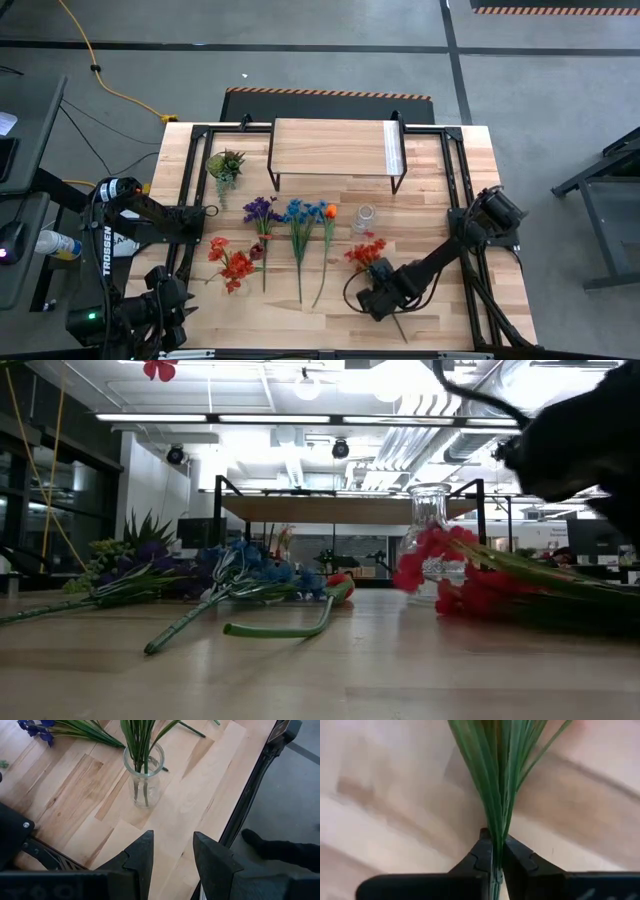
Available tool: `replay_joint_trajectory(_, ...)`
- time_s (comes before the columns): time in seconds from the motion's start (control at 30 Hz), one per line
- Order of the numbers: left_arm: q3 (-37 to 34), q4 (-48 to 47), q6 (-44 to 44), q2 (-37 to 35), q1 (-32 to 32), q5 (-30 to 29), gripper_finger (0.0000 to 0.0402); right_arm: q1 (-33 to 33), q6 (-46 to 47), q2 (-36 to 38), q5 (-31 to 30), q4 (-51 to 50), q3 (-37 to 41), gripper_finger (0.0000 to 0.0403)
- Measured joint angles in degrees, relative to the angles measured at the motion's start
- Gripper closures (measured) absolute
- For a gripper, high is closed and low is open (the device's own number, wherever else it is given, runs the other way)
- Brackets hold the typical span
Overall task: Pick and place flowers into a vace then onto a shelf
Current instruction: Put the orange flowers into the bottom transparent vase
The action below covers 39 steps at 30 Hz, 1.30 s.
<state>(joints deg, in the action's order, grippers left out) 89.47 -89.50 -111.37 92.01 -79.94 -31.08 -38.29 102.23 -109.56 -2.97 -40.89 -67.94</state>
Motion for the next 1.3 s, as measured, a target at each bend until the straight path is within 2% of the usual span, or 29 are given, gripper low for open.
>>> replay_joint_trajectory(0.1,0.0,0.0,0.0,0.0,0.0,0.1,0.0230,-1.8,-0.1,-0.2,1.8,-5.5,-4.6,0.0396)
replay_joint_trajectory(0.2,0.0,0.0,0.0,0.0,0.0,0.1,0.0230,-3.4,0.7,0.0,0.9,-10.9,-10.5,0.0393)
replay_joint_trajectory(0.43,0.0,-0.1,0.3,0.0,0.0,0.1,0.0230,-5.2,-1.5,0.1,-7.7,-24.0,-28.3,0.0397)
replay_joint_trajectory(0.63,0.0,-0.1,0.5,0.0,0.0,0.1,0.0230,-3.7,-10.6,0.2,-21.4,-26.6,-42.9,0.0400)
replay_joint_trajectory(0.83,0.0,1.6,0.5,0.0,0.0,-0.2,0.0229,-2.2,-23.3,0.3,-35.4,-23.8,-53.3,0.0401)
replay_joint_trajectory(1.0,0.0,3.5,0.5,0.0,0.0,-4.7,0.0229,-1.9,-35.2,0.3,-44.5,-17.7,-58.4,0.0402)
replay_joint_trajectory(1.13,0.0,4.5,0.5,0.0,0.0,-8.4,0.0229,-1.9,-45.6,0.3,-49.6,-9.0,-59.6,0.0402)
replay_joint_trajectory(1.3,2.2,4.2,0.5,0.0,0.0,-11.8,0.0229,-1.4,-60.1,-0.2,-52.2,6.1,-59.6,0.0402)
